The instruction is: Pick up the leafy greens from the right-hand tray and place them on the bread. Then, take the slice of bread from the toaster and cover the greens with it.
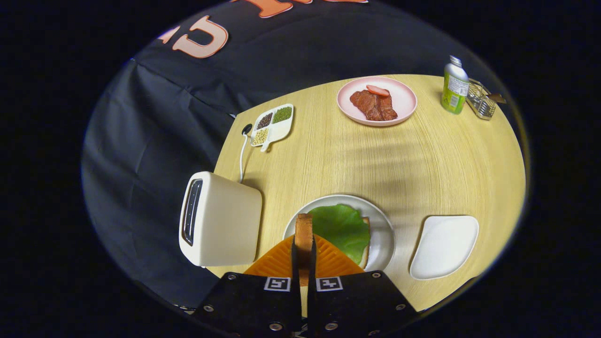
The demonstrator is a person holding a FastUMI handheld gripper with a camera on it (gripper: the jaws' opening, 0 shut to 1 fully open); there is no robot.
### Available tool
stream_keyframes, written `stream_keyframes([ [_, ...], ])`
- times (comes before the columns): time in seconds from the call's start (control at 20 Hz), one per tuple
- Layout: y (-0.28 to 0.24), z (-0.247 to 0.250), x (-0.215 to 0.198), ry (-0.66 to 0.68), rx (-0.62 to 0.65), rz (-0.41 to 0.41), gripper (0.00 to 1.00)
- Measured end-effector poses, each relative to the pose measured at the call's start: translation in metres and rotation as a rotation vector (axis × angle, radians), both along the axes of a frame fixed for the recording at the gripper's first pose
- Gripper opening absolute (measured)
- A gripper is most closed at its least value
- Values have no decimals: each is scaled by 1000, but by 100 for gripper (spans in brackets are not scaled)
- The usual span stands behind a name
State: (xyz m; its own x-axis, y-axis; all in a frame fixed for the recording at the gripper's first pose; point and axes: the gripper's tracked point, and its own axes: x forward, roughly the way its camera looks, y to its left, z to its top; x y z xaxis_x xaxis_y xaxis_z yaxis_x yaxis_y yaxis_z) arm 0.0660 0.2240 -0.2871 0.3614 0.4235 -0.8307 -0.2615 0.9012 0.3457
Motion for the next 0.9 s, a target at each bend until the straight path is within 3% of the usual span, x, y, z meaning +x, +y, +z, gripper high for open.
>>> stream_keyframes([
  [0.45,-41,-30,13,44,52,-41,9],
  [0.55,-51,-40,16,47,18,-50,13],
  [0.9,-80,-72,23,63,-131,-57,41],
])
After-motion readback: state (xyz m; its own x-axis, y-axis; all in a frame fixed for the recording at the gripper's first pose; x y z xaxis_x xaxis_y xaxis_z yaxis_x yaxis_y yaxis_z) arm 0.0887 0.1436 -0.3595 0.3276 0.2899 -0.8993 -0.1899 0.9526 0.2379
